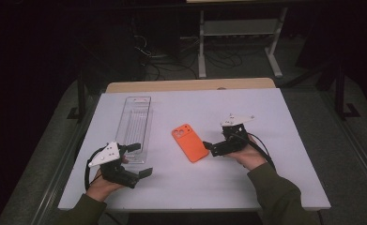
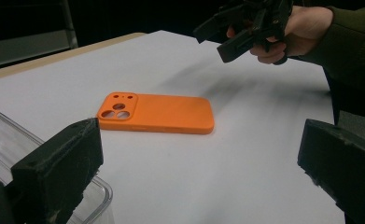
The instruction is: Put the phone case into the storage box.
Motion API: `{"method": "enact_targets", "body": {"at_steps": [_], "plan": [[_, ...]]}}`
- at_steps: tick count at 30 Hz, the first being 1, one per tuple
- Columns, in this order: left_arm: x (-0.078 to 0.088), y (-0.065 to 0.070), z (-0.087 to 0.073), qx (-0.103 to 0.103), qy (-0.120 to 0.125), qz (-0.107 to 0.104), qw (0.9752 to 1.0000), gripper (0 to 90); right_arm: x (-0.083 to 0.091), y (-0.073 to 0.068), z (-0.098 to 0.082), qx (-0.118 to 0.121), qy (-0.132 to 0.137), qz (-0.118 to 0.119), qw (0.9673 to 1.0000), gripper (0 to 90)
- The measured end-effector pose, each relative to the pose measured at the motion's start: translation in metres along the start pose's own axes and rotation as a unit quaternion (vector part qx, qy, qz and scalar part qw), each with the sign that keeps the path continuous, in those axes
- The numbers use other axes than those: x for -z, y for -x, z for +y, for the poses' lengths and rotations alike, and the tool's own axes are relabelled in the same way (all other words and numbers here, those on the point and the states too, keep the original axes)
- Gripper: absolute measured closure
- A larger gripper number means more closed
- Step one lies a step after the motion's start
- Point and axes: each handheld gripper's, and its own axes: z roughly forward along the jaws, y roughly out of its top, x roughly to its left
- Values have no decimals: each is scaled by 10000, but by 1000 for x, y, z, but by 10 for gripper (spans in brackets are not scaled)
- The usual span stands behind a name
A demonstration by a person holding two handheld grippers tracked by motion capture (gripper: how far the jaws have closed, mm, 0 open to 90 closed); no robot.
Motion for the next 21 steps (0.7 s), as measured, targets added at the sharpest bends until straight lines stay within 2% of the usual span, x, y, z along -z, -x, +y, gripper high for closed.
{"method": "enact_targets", "body": {"at_steps": [21], "plan": [[0,0,0,20,12,-8,10000,0,-17,-6,11,28,-53,72,10000,0]]}}
